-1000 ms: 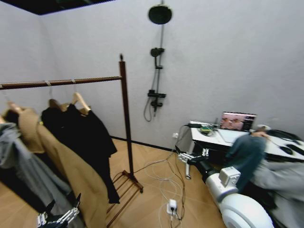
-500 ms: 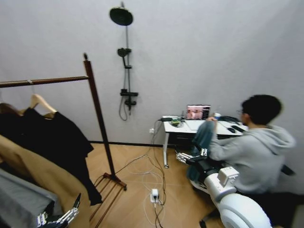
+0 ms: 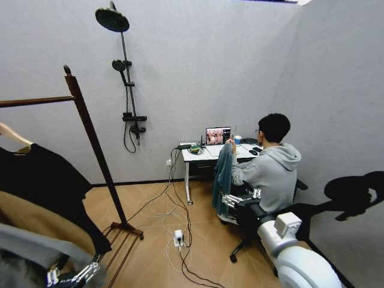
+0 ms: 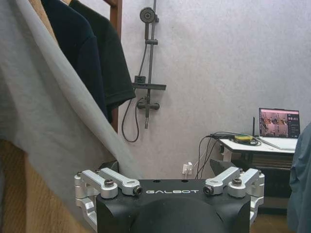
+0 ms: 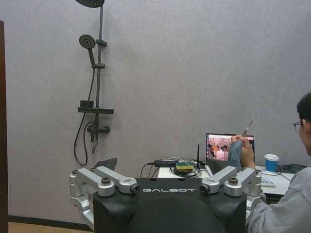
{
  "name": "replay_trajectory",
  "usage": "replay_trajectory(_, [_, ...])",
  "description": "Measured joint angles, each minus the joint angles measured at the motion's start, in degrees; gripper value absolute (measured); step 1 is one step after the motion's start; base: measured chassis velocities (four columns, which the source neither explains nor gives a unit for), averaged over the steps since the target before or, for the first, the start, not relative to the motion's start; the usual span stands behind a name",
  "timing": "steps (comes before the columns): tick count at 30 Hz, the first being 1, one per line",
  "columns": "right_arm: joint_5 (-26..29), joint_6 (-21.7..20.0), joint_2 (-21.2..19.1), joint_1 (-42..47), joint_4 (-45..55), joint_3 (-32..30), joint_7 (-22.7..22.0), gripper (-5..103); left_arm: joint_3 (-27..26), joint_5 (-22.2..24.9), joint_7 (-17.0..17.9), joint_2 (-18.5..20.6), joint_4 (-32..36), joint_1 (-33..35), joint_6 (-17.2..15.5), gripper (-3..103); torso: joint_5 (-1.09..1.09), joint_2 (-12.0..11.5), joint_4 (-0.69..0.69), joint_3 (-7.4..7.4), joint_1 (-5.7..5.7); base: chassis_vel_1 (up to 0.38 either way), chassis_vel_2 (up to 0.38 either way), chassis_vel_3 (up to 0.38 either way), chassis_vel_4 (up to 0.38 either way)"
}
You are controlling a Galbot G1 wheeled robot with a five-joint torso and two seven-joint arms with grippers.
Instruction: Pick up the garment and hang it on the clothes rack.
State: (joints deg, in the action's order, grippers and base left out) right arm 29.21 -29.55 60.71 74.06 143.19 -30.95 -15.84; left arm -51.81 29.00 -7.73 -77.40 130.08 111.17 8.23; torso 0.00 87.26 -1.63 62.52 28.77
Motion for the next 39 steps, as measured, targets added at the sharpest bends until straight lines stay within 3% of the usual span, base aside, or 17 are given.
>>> replay_trajectory(17, [-1.6,0.2,0.4,-0.1,-1.3,0.7,1.7,100,0.0,0.0,0.0,0.0,0.0,0.0,0.0,100,0.03,0.0,-0.02,0.01,0.03,0.14,-0.136,-0.14,0.136])
replay_trajectory(19, [-1.8,0.5,0.7,-0.2,-1.4,1.2,1.8,100,0.0,0.0,0.0,0.0,0.0,0.0,0.0,100,-0.05,0.0,-0.01,0.0,0.01,0.269,-0.259,-0.252,0.251])
replay_trajectory(23, [-1.9,0.6,0.7,-0.2,-1.5,1.6,1.8,100,0.0,0.0,0.0,0.0,0.0,0.0,0.0,100,0.04,0.0,-0.01,0.0,0.01,0.313,-0.294,-0.308,0.305])
replay_trajectory(26, [-2.2,0.7,0.8,-0.1,-1.5,1.8,2.0,100,0.0,0.0,0.0,0.0,0.0,0.0,0.0,100,-0.09,0.0,-0.01,0.0,0.01,0.327,-0.338,-0.324,0.32])
replay_trajectory(27, [-2.3,0.8,0.8,-0.1,-1.4,1.8,2.3,100,0.0,0.0,0.0,0.0,0.0,0.0,0.0,100,0.05,0.0,-0.01,0.0,-0.01,0.325,-0.351,-0.345,0.346])
replay_trajectory(29, [-2.3,0.8,0.8,-0.2,-1.4,1.9,2.4,100,0.0,0.0,0.0,0.0,0.0,0.0,0.0,100,0.07,0.0,-0.02,0.0,0.0,0.376,-0.351,-0.372,0.357])
replay_trajectory(31, [-2.3,0.8,0.9,-0.4,-1.4,2.1,2.6,100,0.0,0.0,0.0,0.0,0.0,0.0,0.0,100,-0.11,0.0,-0.01,-0.01,-0.01,0.341,-0.378,-0.367,0.379])
replay_trajectory(34, [-2.3,0.9,1.0,-0.4,-1.5,2.2,2.6,100,0.0,0.0,0.0,0.0,0.0,0.0,0.0,100,0.1,0.0,-0.02,0.0,-0.02,0.386,-0.357,-0.377,0.357])
replay_trajectory(36, [-2.3,0.9,1.0,-0.4,-1.6,2.4,2.6,100,0.0,0.0,0.0,0.0,0.0,0.0,0.0,100,0.02,0.0,-0.01,0.0,-0.02,0.405,-0.384,-0.364,0.371])
replay_trajectory(37, [-2.3,1.0,1.0,-0.4,-1.5,2.4,2.6,100,0.0,0.0,0.0,0.0,0.0,0.0,0.0,100,-0.12,0.0,-0.01,-0.01,-0.02,0.297,-0.384,-0.364,0.359])
replay_trajectory(39, [-2.4,1.0,1.0,-0.5,-1.5,2.7,2.6,100,0.0,0.0,0.0,0.0,0.0,0.0,0.0,100,0.11,0.0,-0.03,0.01,-0.01,0.36,-0.339,-0.337,0.348])
